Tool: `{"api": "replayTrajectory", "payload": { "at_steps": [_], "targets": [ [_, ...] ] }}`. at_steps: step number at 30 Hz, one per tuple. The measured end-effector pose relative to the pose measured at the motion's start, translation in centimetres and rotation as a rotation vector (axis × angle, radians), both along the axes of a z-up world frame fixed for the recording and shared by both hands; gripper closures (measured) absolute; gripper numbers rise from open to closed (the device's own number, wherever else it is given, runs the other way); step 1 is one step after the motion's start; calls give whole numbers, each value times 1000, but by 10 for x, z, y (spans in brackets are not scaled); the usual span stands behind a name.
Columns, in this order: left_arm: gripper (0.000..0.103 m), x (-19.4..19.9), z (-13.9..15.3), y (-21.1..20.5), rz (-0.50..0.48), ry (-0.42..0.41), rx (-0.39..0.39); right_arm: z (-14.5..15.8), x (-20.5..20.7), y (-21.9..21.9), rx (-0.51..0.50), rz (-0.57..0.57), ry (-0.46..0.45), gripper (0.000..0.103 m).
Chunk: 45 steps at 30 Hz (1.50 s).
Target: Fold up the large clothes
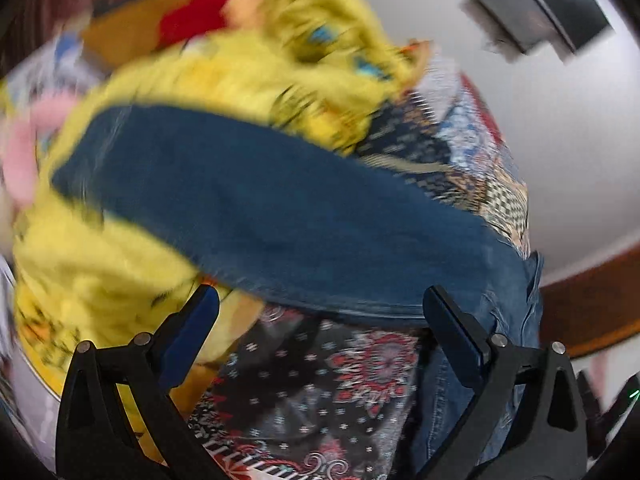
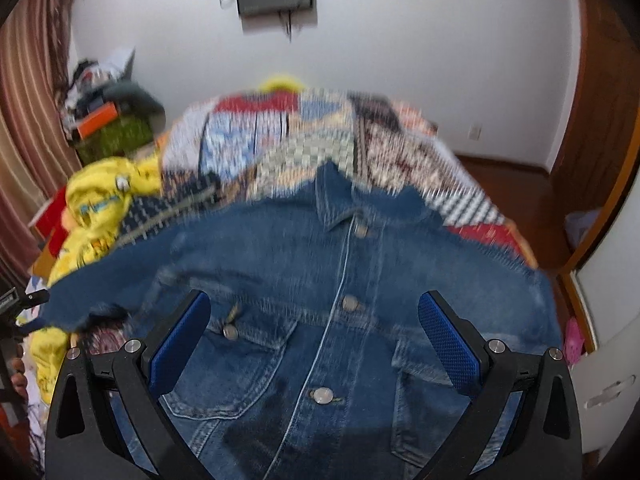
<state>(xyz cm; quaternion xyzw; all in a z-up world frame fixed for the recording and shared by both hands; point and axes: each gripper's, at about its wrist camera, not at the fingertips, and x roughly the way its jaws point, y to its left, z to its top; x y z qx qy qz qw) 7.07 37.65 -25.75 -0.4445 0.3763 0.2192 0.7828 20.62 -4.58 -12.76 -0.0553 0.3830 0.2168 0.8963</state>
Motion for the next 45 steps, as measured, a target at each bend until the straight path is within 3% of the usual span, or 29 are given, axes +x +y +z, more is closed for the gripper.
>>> {"api": "replayTrajectory", "payload": {
  "at_steps": [4, 7, 10, 11, 14, 17, 24, 30, 35, 40, 45],
  "targets": [
    [10, -11, -37, 15, 43, -4, -135, -18, 9, 9, -33, 18, 74, 0],
    [19, -10, -55, 27, 64, -10, -170, -21, 11, 14, -49, 32, 84, 0],
    [44, -6, -67, 39, 96, -9, -185, -21, 13, 15, -59, 41, 86, 0],
    [56, -2, -70, 43, 101, -5, -185, -21, 13, 14, -64, 40, 84, 0],
    [68, 3, -67, 47, 114, 11, -153, -20, 13, 13, -69, 38, 76, 0],
    [89, 9, -38, 37, 101, 67, 32, -17, 11, 8, -71, 32, 70, 0],
    [94, 37, 55, 9, 33, 41, 418, -9, 7, -8, -54, 15, 57, 0],
    [96, 83, 135, -29, -95, -126, 524, 6, 4, -38, -22, -28, 18, 0],
    [98, 136, 190, -102, -280, -260, 580, 16, 5, -70, 17, -81, 5, 0],
    [99, 186, 205, -197, -504, -327, 588, 24, 8, -106, 54, -135, 5, 0],
    [99, 230, 163, -290, -731, -251, 532, 25, 7, -136, 57, -171, 1, 0]
  ]
}}
